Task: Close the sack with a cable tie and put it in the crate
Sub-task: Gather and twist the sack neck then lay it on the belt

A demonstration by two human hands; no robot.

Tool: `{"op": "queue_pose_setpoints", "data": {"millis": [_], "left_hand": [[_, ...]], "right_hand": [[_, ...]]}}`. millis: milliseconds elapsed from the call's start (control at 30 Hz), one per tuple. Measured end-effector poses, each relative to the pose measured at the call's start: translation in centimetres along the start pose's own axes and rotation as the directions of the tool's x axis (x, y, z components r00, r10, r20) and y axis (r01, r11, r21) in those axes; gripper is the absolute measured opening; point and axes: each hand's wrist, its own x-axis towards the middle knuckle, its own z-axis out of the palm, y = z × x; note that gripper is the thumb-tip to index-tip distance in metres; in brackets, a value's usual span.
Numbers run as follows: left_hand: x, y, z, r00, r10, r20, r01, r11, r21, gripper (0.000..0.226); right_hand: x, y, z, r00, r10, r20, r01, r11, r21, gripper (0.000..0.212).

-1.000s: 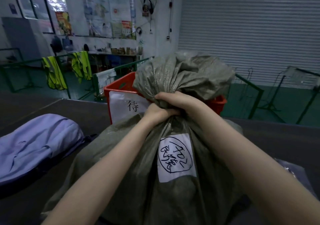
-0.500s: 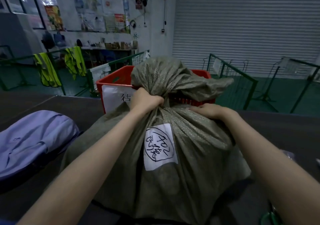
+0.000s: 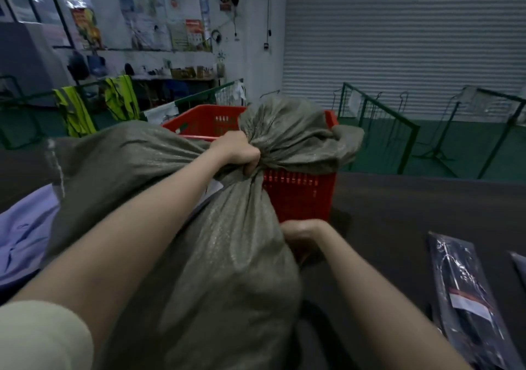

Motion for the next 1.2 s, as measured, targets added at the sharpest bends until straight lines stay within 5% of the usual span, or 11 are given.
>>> {"op": "queue_pose_setpoints", "data": {"millis": [267, 300, 367, 433, 500, 633, 767, 867, 1000, 1100, 1200], "left_hand": [[-0.1, -1.0, 7.8, 0.994, -0.038, 0.104, 0.048, 0.994, -0.096, 0.039], [-0.5, -0.5, 8.5, 0.994, -0.037, 0.106, 0.048, 0.994, -0.099, 0.040], [-1.3, 0.4, 10.1, 0.992, -0.043, 0.121, 0.054, 0.994, -0.093, 0.034], [-1.7, 0.8, 11.9, 0.987, -0.042, 0.158, 0.057, 0.994, -0.091, 0.029], [-2.2, 0.8, 14.3, 0.983, -0.028, 0.183, 0.041, 0.997, -0.072, 0.028], [-3.3, 0.7, 18.8, 0.965, -0.009, 0.261, 0.002, 1.000, 0.026, 0.039], [-3.6, 0.8, 19.8, 0.925, 0.080, 0.371, -0.146, 0.977, 0.154, 0.059], [-4.0, 0.9, 19.4, 0.918, 0.103, 0.382, -0.167, 0.976, 0.138, 0.048], [-4.1, 0.8, 18.6, 0.903, 0.129, 0.409, -0.143, 0.990, 0.004, 0.060], [-4.2, 0.7, 17.1, 0.849, 0.174, 0.498, -0.064, 0.971, -0.230, 0.107], [-4.5, 2.3, 15.6, 0.858, 0.244, 0.452, 0.073, 0.813, -0.578, 0.100]], "right_hand": [[5.7, 7.1, 3.5, 0.999, -0.021, -0.034, 0.034, 0.903, 0.427, 0.048], [6.0, 7.9, 2.9, 0.990, -0.061, -0.130, 0.129, 0.774, 0.620, 0.040], [6.4, 9.4, 0.9, 0.950, -0.128, -0.285, 0.309, 0.243, 0.919, 0.033], [6.3, 10.3, -1.0, 0.901, -0.251, -0.354, 0.346, -0.076, 0.935, 0.078], [5.8, 10.1, -1.9, 0.844, -0.326, -0.426, 0.427, -0.074, 0.901, 0.108], [5.0, 9.8, -2.2, 0.828, -0.324, -0.458, 0.442, -0.127, 0.888, 0.043], [5.0, 10.6, -2.0, 0.876, -0.232, -0.423, 0.459, 0.134, 0.878, 0.019], [4.5, 10.0, -1.4, 0.832, -0.072, -0.550, 0.548, 0.264, 0.794, 0.046], [3.2, 10.3, -0.2, 0.723, 0.106, -0.683, 0.657, 0.202, 0.727, 0.044], [3.1, 11.7, -0.2, 0.675, 0.134, -0.725, 0.692, 0.227, 0.686, 0.042], [2.9, 13.1, -0.7, 0.666, 0.124, -0.735, 0.679, 0.306, 0.667, 0.043]]}}
